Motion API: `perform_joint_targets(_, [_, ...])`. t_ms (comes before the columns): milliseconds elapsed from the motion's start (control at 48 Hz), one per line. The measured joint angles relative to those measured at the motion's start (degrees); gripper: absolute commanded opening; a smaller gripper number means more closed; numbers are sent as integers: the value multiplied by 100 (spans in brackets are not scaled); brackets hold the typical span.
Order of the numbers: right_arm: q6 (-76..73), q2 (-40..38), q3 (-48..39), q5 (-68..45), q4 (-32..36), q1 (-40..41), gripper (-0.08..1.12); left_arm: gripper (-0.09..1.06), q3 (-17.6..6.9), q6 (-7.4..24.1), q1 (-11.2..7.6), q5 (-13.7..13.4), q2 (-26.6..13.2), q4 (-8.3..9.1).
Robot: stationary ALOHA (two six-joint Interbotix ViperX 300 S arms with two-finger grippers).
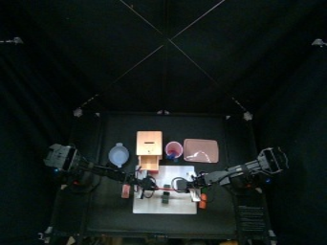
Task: Place sushi on board then cut the sushi with the knife then place the pieces on the plate
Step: Cut the sushi into 4 pieces
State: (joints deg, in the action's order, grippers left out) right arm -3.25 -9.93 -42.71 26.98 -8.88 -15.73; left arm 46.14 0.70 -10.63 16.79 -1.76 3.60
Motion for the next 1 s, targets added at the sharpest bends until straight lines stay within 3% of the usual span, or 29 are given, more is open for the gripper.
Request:
perform_joint_targets(125, [0, 70, 0, -18, -88, -53, 31, 39, -9, 0, -62, 26, -70, -141])
perform_joint_targets(438, [0, 229, -18, -35, -105, -62, 31, 39, -123, 9, -79, 35, -519, -211])
perform_joint_targets(917, [0, 229, -26, -44, -220, -97, 31, 39, -97, -18, -123, 18, -360, -220])
perform_joint_targets(1000, [0, 229, -35, -53, -237, -97, 31, 39, -70, -9, -123, 26, -352, -299])
